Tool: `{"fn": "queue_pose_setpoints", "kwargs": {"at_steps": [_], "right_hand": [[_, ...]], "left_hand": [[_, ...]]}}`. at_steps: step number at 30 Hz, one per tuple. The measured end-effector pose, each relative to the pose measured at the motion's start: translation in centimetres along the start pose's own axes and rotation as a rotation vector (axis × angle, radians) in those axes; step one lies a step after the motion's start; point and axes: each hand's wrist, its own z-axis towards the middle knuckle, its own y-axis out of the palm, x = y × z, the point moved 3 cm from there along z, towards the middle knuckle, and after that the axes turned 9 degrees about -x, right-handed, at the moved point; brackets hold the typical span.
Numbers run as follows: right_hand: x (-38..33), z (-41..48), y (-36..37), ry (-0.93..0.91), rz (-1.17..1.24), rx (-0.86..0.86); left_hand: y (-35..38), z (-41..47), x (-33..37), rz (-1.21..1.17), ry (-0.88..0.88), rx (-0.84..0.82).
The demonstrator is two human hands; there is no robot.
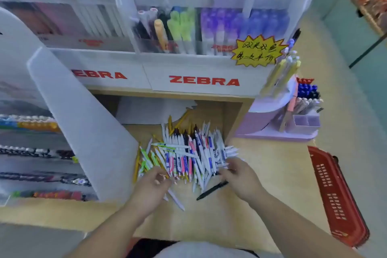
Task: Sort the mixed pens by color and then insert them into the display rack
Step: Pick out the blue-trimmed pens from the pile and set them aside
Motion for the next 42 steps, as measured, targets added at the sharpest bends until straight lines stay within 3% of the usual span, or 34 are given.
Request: {"fn": "queue_pose_setpoints", "kwargs": {"at_steps": [5,13,21,34,42], "right_hand": [[-0.3,4.3,-1.5,0.047,-0.154,0.153],[-0.2,7.2,0.0,0.165,-0.236,0.191],[0.4,4.5,1.0,0.191,0.103,0.047],[-1.9,7.5,1.7,0.262,-0.001,0.021],[-0.7,5.5,1.7,0.312,0.26,-0.13]], "left_hand": [[1.1,1.8,2.5,0.12,0.015,0.121],[1.5,3.9,2.3,0.309,0.017,0.083],[0.4,4.7,0.5,0.2,0.082,0.058],[0.5,5.9,-0.6,0.075,0.05,0.051],[1.1,5.6,-0.5,0.091,0.055,0.067]]}}
